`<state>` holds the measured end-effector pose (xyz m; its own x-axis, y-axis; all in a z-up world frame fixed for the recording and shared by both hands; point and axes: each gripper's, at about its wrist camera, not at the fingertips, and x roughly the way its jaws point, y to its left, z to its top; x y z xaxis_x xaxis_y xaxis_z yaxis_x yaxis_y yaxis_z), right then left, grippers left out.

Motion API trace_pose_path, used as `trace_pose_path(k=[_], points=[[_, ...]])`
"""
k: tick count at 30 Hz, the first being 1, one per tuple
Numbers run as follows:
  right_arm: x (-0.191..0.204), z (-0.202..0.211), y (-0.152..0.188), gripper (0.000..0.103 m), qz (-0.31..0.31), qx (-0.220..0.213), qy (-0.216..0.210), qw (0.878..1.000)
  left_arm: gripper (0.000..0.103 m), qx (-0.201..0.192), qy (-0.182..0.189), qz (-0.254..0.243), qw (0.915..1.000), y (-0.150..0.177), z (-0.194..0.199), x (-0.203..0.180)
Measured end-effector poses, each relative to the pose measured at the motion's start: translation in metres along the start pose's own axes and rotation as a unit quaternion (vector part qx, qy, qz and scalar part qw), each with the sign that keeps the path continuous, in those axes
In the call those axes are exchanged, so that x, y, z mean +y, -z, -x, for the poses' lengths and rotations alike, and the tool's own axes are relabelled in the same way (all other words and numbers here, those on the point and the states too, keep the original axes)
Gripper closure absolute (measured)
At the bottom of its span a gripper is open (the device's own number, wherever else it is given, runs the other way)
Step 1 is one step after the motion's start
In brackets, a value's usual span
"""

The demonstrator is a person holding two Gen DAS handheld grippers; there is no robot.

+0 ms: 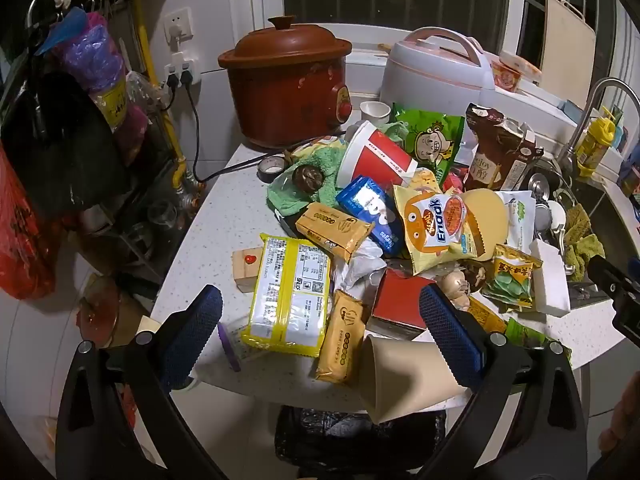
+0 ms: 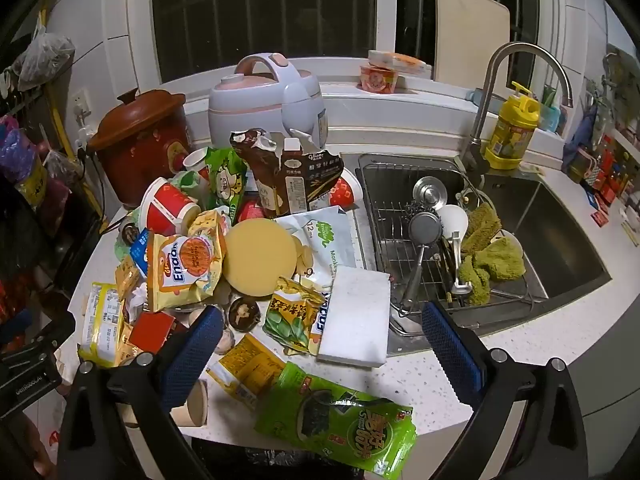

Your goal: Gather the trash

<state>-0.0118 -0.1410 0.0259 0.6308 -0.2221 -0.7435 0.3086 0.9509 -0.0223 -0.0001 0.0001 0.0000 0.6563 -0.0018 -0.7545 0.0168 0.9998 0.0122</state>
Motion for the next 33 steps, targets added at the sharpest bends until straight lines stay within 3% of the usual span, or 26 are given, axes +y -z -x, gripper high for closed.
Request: trace_pose_path(k=[33], points=[[-0.0035,0.0020,0.0034,0.005,-0.001,0.005,0.001,1.000,0.007,0.004,-0.004,0.000,1.0000,0.0000,-0.0006,0.0002]])
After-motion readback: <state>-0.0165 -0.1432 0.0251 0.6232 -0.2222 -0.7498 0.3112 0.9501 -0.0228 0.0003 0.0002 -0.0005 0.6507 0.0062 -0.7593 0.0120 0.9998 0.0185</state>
